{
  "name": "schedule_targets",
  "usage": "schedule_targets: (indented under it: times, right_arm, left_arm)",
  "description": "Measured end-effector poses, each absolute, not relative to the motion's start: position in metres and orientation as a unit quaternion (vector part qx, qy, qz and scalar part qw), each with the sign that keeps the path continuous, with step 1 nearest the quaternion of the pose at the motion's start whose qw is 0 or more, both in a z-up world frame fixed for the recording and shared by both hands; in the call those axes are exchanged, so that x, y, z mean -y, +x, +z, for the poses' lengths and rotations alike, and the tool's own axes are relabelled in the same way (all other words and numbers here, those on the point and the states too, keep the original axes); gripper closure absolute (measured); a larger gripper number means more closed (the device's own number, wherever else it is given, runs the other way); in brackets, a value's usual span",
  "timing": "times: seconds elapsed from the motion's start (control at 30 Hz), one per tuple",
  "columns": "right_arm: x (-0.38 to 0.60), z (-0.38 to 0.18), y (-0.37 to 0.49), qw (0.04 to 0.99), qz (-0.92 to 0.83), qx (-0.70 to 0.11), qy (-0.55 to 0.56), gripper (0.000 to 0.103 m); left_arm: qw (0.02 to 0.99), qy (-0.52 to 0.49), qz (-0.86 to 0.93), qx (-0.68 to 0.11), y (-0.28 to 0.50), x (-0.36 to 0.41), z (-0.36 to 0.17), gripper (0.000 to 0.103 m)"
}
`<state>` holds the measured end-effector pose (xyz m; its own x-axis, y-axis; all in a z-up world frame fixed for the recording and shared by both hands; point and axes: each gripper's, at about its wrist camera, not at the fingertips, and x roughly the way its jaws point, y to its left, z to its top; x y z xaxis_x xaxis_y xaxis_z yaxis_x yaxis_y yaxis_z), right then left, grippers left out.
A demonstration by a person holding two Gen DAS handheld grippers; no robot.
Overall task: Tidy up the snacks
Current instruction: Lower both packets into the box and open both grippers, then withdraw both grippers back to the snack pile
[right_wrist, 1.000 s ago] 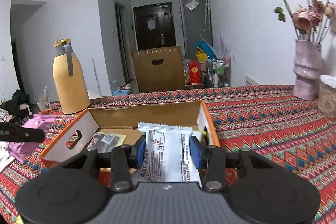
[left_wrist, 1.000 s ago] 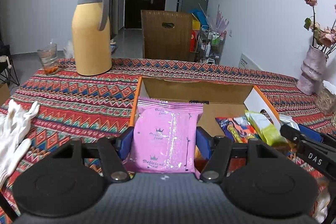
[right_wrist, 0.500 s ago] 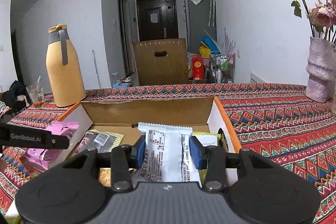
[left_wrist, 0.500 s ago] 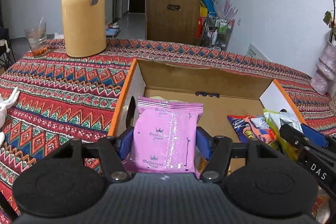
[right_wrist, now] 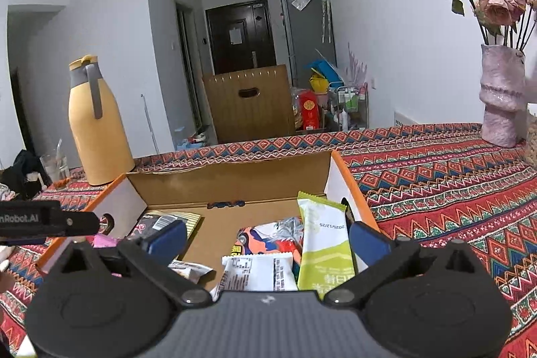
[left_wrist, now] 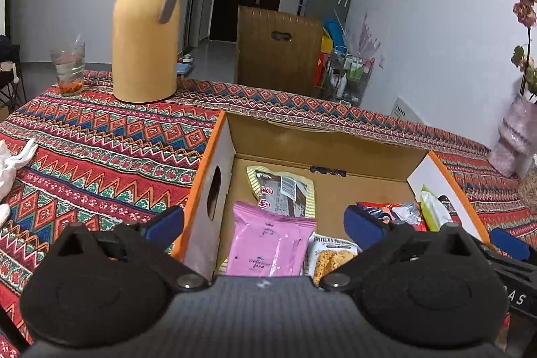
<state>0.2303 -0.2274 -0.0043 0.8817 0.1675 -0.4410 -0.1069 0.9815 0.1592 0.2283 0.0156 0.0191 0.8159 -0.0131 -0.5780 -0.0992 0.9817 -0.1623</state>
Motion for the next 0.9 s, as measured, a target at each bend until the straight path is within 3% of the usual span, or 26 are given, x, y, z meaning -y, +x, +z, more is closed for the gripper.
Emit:
schedule_targets:
  times: [0.9]
  right_arm:
    - [0.231,0.034,0.163,0.978,0.091,-0.187,0.032,0.000]
  left_arm:
    - [0.956,-0.078,0.029,-0.281,0.168,-0.021,0.053,0.000]
